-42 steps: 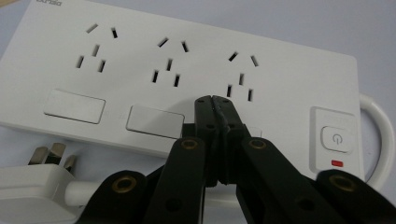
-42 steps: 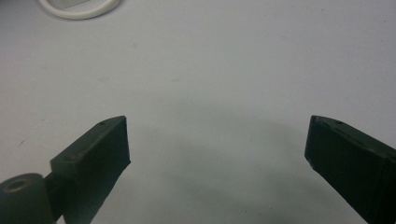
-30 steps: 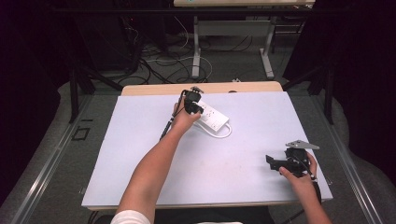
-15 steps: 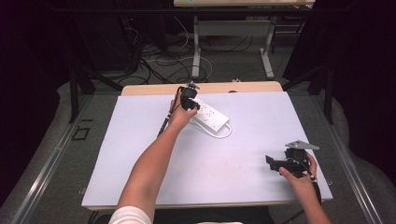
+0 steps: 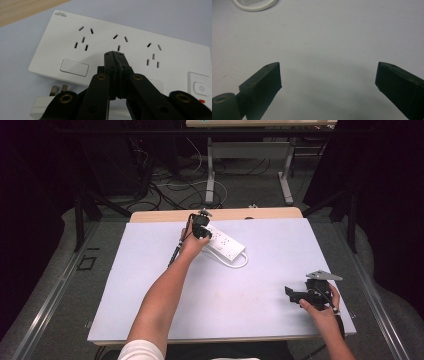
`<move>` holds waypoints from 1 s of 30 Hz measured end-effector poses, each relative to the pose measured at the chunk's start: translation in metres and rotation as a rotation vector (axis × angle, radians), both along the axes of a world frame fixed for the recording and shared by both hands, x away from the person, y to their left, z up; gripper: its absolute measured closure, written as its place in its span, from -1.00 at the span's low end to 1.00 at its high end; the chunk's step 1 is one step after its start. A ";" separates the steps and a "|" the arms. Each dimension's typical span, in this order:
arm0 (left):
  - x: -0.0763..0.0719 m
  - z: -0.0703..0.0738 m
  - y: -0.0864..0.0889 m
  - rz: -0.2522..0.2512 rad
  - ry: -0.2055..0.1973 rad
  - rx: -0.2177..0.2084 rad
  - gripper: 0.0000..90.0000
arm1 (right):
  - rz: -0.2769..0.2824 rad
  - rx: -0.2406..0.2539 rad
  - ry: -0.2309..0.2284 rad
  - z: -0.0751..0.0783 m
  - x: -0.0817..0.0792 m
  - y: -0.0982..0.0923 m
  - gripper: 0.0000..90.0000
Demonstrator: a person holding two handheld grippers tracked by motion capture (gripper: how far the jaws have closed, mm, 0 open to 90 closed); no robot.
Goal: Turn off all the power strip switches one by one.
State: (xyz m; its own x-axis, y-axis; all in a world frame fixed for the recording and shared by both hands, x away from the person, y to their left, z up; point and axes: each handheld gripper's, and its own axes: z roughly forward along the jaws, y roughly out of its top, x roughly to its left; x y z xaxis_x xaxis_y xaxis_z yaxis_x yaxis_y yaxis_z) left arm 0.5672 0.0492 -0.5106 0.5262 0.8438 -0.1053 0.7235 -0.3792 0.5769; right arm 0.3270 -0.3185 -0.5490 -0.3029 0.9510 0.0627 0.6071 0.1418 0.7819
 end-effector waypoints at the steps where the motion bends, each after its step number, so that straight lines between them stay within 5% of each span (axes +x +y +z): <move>1: 0.001 -0.001 0.001 -0.003 -0.001 0.005 1.00 | -0.003 0.003 0.003 0.000 0.000 0.000 -0.87; 8: 0.000 -0.006 0.002 -0.006 0.006 0.029 1.00 | -0.002 0.000 0.000 0.000 0.000 -0.001 -0.87; 30: 0.000 -0.008 0.002 0.019 0.016 -0.004 1.00 | 0.003 0.000 -0.001 0.000 0.000 0.000 -0.87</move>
